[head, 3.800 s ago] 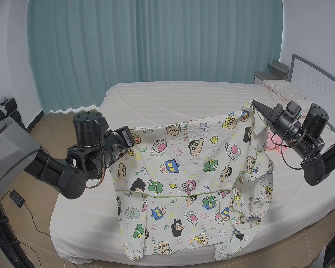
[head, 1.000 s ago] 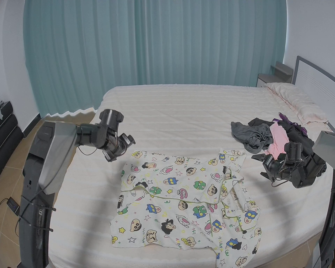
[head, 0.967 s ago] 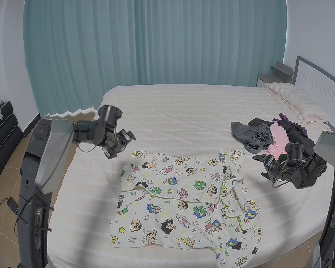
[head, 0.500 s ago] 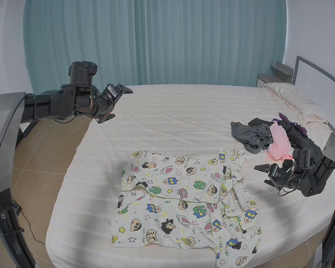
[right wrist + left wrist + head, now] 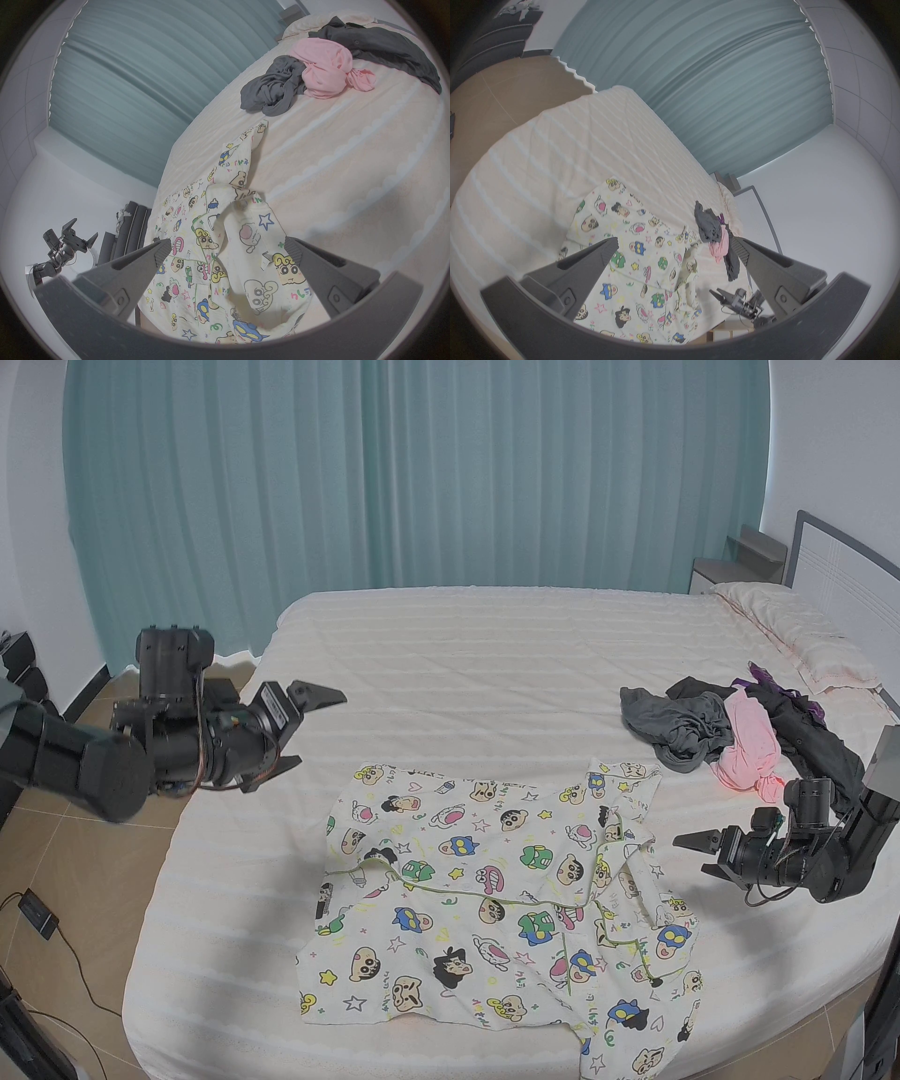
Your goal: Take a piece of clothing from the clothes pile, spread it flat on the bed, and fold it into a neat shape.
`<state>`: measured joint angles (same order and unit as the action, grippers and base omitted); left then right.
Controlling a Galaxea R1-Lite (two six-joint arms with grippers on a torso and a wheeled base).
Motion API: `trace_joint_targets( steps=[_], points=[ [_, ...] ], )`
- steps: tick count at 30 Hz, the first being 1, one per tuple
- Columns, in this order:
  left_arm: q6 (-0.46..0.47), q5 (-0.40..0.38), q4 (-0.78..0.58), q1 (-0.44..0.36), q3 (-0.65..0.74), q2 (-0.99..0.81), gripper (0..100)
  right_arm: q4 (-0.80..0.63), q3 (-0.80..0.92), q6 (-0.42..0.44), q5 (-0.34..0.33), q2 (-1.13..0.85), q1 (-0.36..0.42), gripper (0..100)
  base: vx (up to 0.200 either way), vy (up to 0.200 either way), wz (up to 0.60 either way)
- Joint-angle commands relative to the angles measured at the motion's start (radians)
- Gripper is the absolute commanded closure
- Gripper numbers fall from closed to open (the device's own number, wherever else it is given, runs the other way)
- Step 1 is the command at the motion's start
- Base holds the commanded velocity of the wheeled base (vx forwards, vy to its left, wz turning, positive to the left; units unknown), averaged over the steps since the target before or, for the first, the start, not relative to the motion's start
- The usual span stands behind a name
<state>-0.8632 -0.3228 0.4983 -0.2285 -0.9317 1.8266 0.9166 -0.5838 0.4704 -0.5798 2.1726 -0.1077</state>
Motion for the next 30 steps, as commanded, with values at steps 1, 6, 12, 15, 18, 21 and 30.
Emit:
trace_joint_targets(
  steps=[1,6,12,15,18,21,30],
  points=[
    [-0.040,-0.102,0.632,-0.048,0.695,-0.029,0,0.045,-0.090,-0.150,-0.043,0.227,-0.012,0,0.000,0.000,0.00],
    [-0.046,-0.116,0.655,-0.049,0.702,0.046,0,0.062,-0.142,-0.150,0.003,0.285,0.009,0,0.000,0.000,0.00],
    [-0.050,-0.116,0.692,-0.049,0.703,0.085,0,0.011,-0.214,-0.147,0.077,0.311,0.043,0,0.000,0.000,0.00],
    [-0.056,-0.116,0.698,-0.049,0.702,0.103,0,-0.038,-0.252,-0.147,0.144,0.317,0.068,0,0.000,0.000,0.00],
    [-0.060,-0.116,0.715,-0.049,0.703,0.114,0,-0.045,-0.257,-0.138,0.147,0.316,0.071,0,0.000,0.000,0.00],
    [-0.060,-0.116,0.715,-0.049,0.703,0.114,0,-0.047,-0.257,-0.136,0.147,0.314,0.074,0,0.000,0.000,0.00],
    [-0.060,-0.116,0.715,-0.048,0.703,0.114,0,-0.047,-0.260,-0.065,0.149,0.306,0.085,100,0.000,0.000,0.00]
  ],
)
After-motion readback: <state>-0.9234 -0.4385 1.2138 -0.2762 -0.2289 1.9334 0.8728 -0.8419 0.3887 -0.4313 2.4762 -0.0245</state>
